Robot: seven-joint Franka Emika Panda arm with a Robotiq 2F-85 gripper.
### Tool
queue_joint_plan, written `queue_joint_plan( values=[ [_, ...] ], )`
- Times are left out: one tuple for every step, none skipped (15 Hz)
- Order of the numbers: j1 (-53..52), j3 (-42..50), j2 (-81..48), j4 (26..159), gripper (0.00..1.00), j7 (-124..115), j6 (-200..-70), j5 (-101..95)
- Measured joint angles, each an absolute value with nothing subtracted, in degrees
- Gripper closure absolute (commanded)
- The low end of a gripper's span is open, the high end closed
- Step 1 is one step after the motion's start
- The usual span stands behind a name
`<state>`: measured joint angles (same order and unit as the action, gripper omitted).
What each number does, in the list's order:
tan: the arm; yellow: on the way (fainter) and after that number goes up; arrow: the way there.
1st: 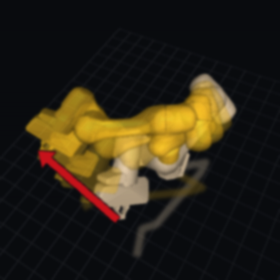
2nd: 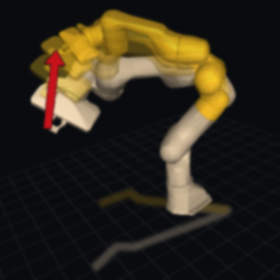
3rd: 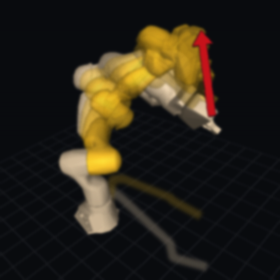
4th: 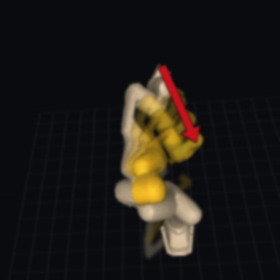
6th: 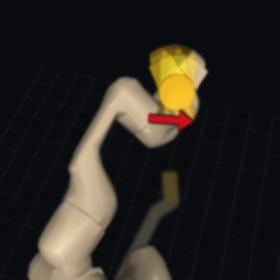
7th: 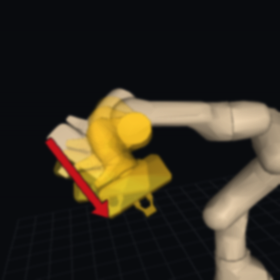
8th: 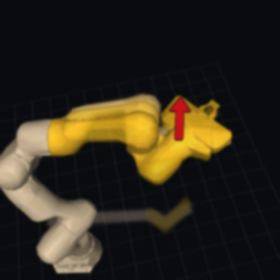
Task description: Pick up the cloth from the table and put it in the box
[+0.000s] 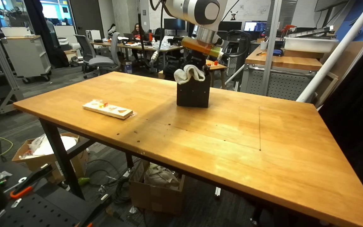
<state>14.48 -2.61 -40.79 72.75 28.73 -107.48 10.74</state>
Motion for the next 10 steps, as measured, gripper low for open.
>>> queue_joint_plan(
  values=[
    [14.56, -2.65, -40.79, 72.76, 0.96, 28.75, -107.52, 10.92],
    [14.60, -2.68, -40.79, 72.77, 0.96, 28.75, -107.66, 11.04],
    [14.62, -2.69, -40.78, 72.78, 0.96, 28.75, -107.83, 11.05],
    [14.62, -2.70, -40.74, 72.79, 0.96, 28.75, -108.09, 11.05],
    [14.62, -2.70, -40.67, 72.80, 0.95, 28.75, -108.37, 11.05],
    [14.62, -2.70, -40.54, 72.83, 0.97, 28.75, -108.53, 11.05],
    [14.63, -2.70, -40.34, 72.85, 1.00, 28.75, -108.65, 11.05],
    [14.64, -2.69, -40.18, 72.85, 0.99, 28.75, -108.82, 11.05],
    [14.64, -2.67, -40.03, 72.88, 0.97, 28.75, -109.07, 11.05],
    [14.64, -2.65, -39.92, 72.91, 0.98, 28.75, -109.43, 11.05]
  ],
)
